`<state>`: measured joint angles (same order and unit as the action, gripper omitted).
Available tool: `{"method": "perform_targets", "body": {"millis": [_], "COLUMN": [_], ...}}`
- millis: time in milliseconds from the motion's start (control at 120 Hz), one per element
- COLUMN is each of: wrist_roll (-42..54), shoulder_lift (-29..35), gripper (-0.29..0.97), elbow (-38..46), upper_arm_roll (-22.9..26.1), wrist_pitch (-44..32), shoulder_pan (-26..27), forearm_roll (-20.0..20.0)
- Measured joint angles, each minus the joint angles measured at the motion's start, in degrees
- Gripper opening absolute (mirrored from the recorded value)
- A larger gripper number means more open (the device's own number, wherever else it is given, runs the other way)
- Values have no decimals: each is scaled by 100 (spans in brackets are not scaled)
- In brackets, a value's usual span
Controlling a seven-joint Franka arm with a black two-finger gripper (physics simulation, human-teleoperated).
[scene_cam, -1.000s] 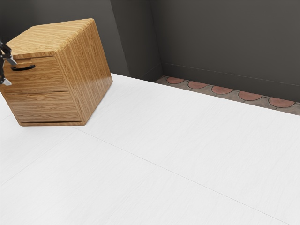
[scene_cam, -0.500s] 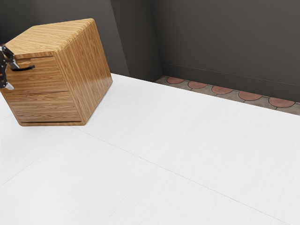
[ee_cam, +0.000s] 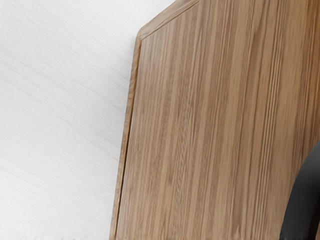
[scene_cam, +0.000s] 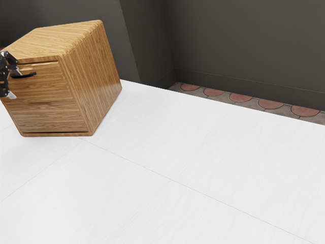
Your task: Pull the drawer handle with one arm to open the drawer
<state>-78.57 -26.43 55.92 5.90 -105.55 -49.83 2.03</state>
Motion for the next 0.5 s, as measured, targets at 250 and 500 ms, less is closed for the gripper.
{"method": "perform_targets", "body": {"millis": [250,500], "wrist_roll": [-21,-38], "shoulder_lift": [280,704], "gripper": [68,68], "elbow": [472,1046], "upper_arm_roll": [-8,-10], "wrist_pitch": [-104,-227], "shoulder_pan": [28,18], "forearm_roll": [16,33]}}
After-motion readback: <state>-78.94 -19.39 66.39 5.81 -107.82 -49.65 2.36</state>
